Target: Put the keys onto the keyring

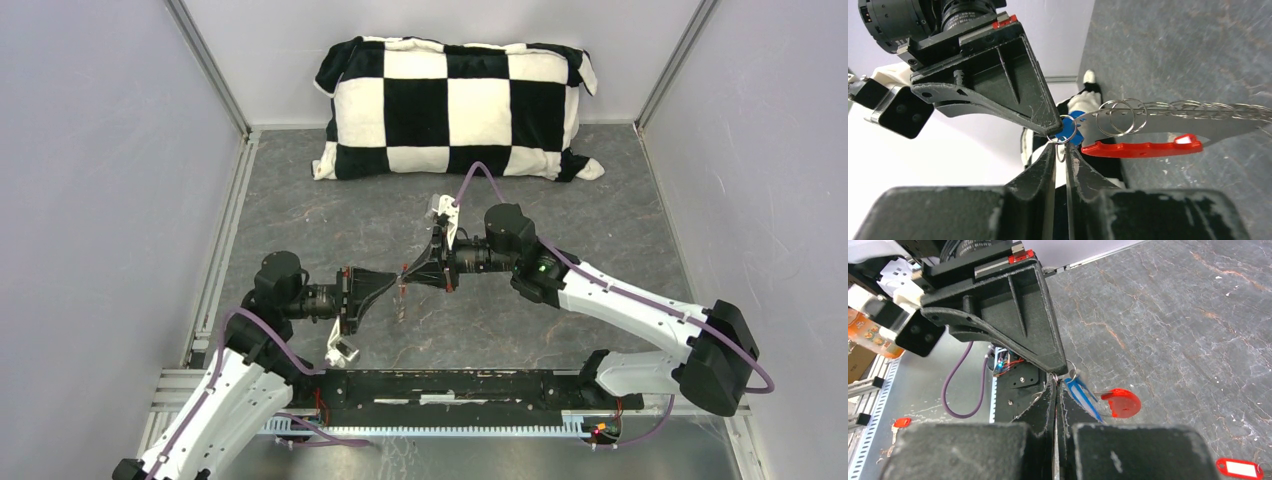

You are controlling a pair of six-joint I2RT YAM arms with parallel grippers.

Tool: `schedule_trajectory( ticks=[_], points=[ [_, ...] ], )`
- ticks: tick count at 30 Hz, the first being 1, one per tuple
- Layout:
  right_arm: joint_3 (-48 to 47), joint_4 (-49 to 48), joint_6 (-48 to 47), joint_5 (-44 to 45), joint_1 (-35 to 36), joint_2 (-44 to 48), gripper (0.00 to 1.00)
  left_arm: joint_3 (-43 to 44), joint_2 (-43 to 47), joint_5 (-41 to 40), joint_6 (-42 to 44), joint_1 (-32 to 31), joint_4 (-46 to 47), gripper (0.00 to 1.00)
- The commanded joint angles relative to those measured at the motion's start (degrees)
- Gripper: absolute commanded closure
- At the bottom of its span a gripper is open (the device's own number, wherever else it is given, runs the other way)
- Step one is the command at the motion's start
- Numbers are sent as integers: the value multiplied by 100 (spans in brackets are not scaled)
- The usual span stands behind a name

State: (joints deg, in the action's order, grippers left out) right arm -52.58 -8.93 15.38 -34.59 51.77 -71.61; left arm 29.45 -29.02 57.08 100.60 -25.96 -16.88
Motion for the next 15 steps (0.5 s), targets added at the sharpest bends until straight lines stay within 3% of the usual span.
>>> schedule_trajectory(
  ticks=[1,7,15],
  points=[
    [-148,-180,-181,114,19,196,100,652,-183,768,-146,-10,-1355,79],
    [-409,563,-741,-32,18,192,100,995,-291,959,-763,-6,-1739,63],
    [-750,1407,-1238,-628,8,114,100,1282,-720,390,-2130,-6,-1563,45]
  ],
)
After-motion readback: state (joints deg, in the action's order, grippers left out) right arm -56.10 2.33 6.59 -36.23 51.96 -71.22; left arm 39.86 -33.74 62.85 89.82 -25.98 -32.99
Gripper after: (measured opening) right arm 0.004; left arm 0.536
